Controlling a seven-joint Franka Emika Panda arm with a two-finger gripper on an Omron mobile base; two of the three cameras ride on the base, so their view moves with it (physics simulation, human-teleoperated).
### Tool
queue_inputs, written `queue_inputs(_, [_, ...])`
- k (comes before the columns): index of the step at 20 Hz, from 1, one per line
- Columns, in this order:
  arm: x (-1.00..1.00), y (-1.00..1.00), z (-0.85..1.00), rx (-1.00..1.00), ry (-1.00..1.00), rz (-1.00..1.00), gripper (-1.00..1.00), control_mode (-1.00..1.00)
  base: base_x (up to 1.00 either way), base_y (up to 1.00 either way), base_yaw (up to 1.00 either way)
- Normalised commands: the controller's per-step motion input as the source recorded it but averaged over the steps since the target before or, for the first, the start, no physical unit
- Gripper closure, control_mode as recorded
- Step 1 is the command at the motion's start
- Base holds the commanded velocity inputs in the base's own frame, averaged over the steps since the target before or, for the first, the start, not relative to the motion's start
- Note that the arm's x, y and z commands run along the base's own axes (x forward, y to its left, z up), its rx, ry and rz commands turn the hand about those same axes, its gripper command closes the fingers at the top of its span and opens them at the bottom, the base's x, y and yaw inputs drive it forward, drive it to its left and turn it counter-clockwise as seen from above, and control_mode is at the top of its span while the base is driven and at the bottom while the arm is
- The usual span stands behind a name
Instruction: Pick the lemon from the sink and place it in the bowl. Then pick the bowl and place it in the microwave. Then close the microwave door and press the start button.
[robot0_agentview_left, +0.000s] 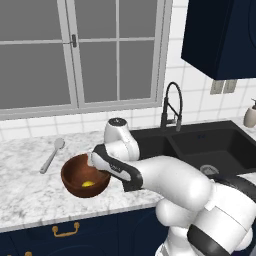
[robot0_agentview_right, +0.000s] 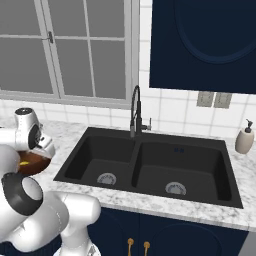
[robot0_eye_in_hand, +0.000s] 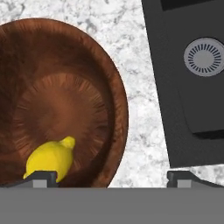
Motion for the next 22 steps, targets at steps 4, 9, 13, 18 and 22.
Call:
queue_inputs(4, [0.25, 0.03, -0.23, 0.00, 0.00, 0.04, -1.00, -1.00, 0.00, 0.00, 0.00])
queue_inputs(9, [0.04, -0.08, -0.05, 0.02, 0.00, 0.03, -1.00, -1.00, 0.00, 0.00, 0.00])
queue_inputs(13, [0.00, -0.02, -0.21, 0.00, 0.00, 0.02, -1.00, -1.00, 0.00, 0.00, 0.00])
queue_inputs(18, [0.02, 0.00, -0.30, 0.00, 0.03, 0.03, -1.00, -1.00, 0.00, 0.00, 0.00])
queue_inputs(22, [0.05, 0.08, -0.29, 0.00, 0.05, 0.01, 1.00, -1.00, 0.00, 0.00, 0.00])
